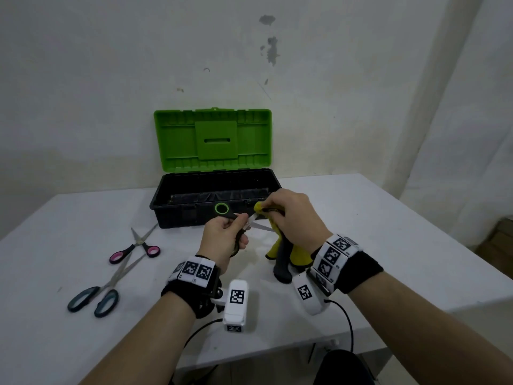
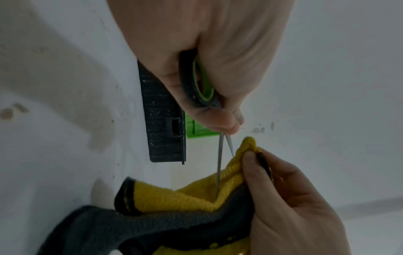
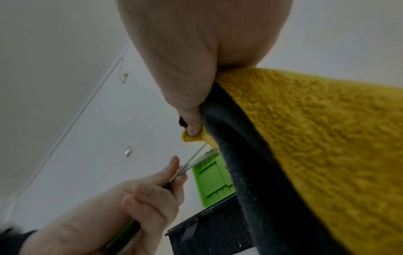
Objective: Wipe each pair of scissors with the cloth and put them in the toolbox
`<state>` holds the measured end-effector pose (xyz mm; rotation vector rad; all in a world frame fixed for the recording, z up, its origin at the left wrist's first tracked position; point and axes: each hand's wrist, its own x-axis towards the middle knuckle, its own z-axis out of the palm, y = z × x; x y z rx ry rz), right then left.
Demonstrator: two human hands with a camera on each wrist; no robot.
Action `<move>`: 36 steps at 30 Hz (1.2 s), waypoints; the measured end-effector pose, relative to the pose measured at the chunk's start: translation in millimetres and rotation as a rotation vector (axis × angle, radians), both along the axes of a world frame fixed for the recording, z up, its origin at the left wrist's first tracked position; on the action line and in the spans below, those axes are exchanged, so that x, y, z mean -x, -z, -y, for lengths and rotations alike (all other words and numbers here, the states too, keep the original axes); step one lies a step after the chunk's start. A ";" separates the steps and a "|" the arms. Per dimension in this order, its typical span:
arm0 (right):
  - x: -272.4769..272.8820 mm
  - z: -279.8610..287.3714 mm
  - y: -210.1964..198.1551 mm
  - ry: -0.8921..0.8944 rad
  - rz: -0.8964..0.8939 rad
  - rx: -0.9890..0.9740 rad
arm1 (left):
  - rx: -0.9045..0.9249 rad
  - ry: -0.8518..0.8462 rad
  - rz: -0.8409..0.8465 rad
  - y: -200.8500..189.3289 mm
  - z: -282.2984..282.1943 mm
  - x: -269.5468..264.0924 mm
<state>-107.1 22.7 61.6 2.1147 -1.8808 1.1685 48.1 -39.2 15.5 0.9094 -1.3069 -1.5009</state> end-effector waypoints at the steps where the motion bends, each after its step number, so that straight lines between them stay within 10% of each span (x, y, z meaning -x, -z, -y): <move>1: 0.7 2.4 1.7 0.015 -0.012 -0.015 | -0.007 0.015 -0.008 -0.5 -1.6 0.3; 8: 14.3 2.8 -7.7 0.244 0.063 -0.063 | -0.023 -0.044 0.000 1.8 1.5 -4.0; 36: -47.3 -3.2 6.9 -0.028 -0.206 -0.284 | 0.080 -0.059 0.036 4.0 0.8 -3.9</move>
